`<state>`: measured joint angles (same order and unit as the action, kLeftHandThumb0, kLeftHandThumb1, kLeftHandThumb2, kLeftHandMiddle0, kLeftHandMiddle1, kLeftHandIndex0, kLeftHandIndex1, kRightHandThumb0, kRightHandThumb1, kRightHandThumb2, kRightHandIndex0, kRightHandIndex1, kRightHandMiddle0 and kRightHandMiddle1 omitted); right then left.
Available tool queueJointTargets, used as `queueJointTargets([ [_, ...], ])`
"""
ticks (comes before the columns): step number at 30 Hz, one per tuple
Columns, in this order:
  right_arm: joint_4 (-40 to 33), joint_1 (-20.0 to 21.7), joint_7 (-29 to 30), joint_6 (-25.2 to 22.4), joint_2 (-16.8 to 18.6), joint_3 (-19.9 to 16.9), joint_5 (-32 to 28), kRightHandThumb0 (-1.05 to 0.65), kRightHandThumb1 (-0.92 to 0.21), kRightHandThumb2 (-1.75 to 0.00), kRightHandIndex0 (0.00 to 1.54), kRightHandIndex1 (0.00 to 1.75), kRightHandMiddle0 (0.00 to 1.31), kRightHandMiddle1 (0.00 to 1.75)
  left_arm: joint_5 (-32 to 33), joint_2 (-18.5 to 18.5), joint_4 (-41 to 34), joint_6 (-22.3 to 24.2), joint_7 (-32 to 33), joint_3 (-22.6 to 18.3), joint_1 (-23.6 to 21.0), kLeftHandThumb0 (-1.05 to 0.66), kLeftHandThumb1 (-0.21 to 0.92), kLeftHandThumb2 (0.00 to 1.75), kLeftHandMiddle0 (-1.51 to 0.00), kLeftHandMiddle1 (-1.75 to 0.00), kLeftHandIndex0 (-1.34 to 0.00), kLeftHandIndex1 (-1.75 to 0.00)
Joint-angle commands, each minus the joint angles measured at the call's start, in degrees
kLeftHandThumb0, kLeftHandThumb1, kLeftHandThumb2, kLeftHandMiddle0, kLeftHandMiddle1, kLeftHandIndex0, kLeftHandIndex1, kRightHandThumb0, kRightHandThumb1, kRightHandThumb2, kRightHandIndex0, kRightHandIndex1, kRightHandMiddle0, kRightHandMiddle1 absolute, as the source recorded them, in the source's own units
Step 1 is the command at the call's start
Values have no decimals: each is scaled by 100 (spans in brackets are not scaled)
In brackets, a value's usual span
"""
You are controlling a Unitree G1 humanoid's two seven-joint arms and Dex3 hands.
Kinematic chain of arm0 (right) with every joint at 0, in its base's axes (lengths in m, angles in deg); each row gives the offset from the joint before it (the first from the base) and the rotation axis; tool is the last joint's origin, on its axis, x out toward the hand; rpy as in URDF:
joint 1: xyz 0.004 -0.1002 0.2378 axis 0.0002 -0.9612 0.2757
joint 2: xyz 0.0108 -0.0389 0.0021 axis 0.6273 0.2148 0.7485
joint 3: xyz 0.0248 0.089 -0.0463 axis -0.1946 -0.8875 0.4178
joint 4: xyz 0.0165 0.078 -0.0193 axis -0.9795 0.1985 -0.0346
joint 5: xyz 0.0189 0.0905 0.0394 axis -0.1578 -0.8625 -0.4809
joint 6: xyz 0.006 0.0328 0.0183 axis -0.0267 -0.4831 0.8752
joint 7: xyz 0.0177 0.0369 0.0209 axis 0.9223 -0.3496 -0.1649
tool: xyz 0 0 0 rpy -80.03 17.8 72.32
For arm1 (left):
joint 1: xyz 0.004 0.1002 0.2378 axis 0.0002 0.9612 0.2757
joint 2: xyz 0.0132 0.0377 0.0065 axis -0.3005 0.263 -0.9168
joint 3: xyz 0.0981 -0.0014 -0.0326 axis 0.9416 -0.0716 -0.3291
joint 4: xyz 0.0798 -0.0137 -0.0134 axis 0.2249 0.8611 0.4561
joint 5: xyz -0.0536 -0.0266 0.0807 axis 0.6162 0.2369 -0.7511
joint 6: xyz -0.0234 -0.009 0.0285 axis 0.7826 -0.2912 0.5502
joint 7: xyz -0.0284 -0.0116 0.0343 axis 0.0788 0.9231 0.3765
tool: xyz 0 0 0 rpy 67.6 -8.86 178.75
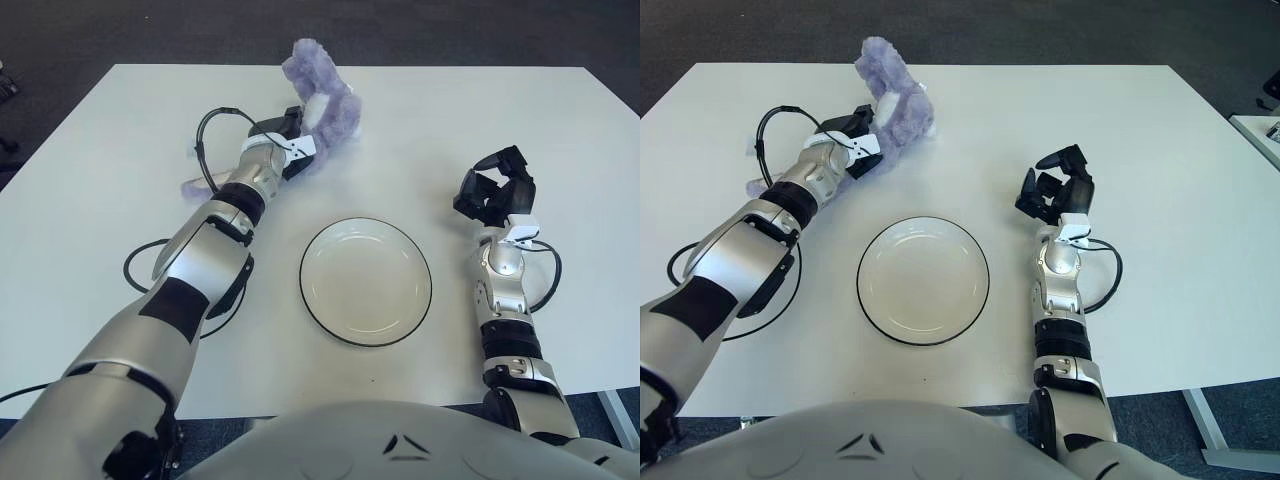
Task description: Put the doll into the plate.
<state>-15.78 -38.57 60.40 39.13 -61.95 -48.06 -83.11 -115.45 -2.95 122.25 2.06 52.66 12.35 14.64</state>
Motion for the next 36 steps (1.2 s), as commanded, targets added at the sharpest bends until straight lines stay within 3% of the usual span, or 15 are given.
queueJointTargets([
  [1, 546, -691, -23, -23, 165, -31, -58, -46, -39, -123, 130, 175, 56, 175, 50, -154, 1, -46, -173, -4, 502, 55, 12, 155, -77, -175, -99, -175],
  [4, 557, -680, -56, -22, 162, -33, -83, -46, -39, -123, 130, 175, 56, 175, 110, -386, -747, -37, -431, -84, 543, 55, 12, 156, -77, -175, -99, -175],
  [13, 563, -660, -134, -52, 183, -63, -173, -46, -39, -123, 129, 175, 56, 175, 100, -702, -1900, -273, -606, -112, 1024, 56, 11, 156, -78, -175, -99, -175],
  [25, 533, -660, -136, -145, 214, -61, -188, -46, -40, -122, 129, 175, 55, 175, 185, -1047, -2980, -634, -1029, -259, 1416, 56, 10, 158, -79, -175, -101, -175],
  [36, 411, -670, -136, -346, 231, -45, -207, -46, -40, -121, 128, 175, 55, 175, 249, -1162, -4205, -123, -1631, -515, 1747, 57, 9, 159, -80, -175, -100, -175],
])
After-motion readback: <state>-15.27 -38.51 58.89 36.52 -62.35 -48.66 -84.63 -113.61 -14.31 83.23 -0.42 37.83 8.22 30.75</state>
